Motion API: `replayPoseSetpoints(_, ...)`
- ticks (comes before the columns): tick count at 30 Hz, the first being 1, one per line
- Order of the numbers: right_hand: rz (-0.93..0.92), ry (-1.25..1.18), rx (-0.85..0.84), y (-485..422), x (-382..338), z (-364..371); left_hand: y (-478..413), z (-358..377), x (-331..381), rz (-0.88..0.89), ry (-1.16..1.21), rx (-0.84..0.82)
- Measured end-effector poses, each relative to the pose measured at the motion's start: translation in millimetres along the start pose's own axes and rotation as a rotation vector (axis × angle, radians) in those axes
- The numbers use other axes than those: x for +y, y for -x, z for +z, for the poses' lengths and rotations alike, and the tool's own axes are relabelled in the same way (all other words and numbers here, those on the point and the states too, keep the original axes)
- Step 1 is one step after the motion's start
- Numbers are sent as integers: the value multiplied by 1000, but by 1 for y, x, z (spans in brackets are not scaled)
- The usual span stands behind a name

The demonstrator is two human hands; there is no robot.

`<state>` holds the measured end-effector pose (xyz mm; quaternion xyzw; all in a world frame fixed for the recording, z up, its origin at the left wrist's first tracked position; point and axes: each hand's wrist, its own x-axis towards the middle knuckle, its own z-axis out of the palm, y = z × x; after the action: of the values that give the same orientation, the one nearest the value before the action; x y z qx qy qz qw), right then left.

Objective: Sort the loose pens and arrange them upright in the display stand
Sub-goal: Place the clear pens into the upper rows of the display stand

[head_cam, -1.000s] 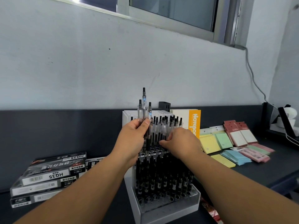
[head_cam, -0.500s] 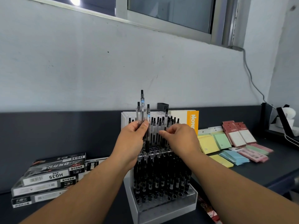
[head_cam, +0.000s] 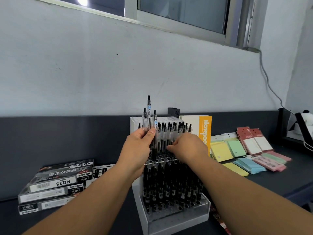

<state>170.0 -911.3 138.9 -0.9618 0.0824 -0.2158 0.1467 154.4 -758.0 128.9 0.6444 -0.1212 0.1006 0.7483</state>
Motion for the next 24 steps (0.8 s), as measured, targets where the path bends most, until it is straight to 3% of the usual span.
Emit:
replayPoseSetpoints(11,6,120,3,6,-3,5,-1,6,-1,1,4,-12)
replayPoseSetpoints(16,-18,25,6,6,3,-7,-2,9,1,4,-8,-10)
replayPoseSetpoints(18,-66,-128,39,8,6,-18,-4,10,1,5,-20,-16)
replayPoseSetpoints(21,-121,-603,112,14,0,-37,-7,15,5,20,-44,-44)
replayPoseSetpoints(24,-123,-990,-1,18,-6,-51,-8,24,9,58,-86,-97)
